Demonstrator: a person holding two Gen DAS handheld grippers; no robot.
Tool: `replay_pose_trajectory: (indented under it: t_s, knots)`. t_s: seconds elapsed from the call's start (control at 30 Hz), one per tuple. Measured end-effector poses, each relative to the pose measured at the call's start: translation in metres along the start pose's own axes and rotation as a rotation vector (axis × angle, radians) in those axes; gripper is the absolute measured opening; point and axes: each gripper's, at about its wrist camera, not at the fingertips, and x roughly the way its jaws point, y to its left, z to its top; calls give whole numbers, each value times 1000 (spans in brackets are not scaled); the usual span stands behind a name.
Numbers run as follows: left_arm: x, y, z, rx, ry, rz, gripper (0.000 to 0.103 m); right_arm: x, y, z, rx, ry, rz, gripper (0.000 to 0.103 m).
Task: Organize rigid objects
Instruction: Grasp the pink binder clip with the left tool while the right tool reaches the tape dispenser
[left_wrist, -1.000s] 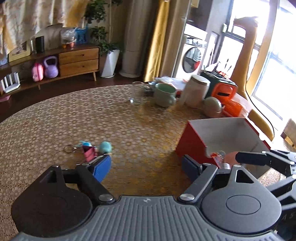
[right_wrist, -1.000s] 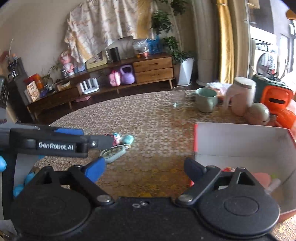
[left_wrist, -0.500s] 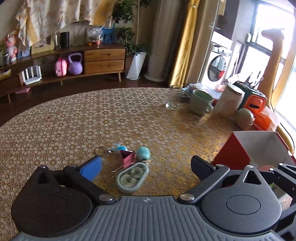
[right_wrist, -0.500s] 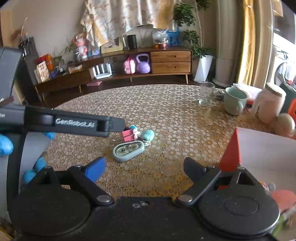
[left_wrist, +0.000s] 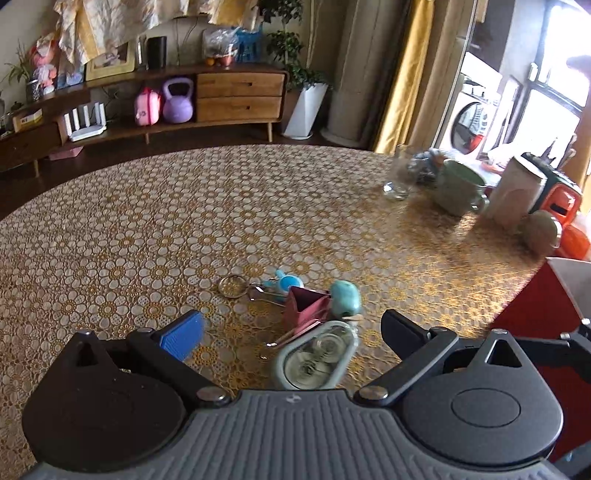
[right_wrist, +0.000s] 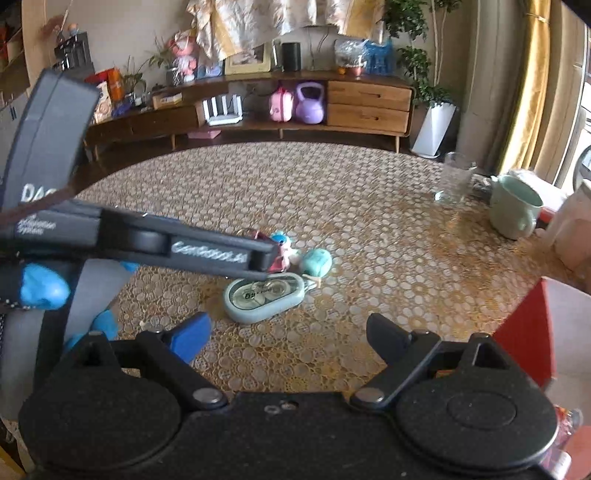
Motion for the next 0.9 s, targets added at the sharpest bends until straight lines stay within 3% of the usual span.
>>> replay_pose_trajectory:
  t_s: [0.4,0.73,0.9]
  knots:
    - [40,6,4,-20,28,-10,103,45,8,4,-23,38,14,88]
    - [59,10,5,-57,51,-9,102,65,4,3,-49,18,51,87]
    - [65,13,5,-64,60,-7,87,70,-1,7,-44,5,82,87]
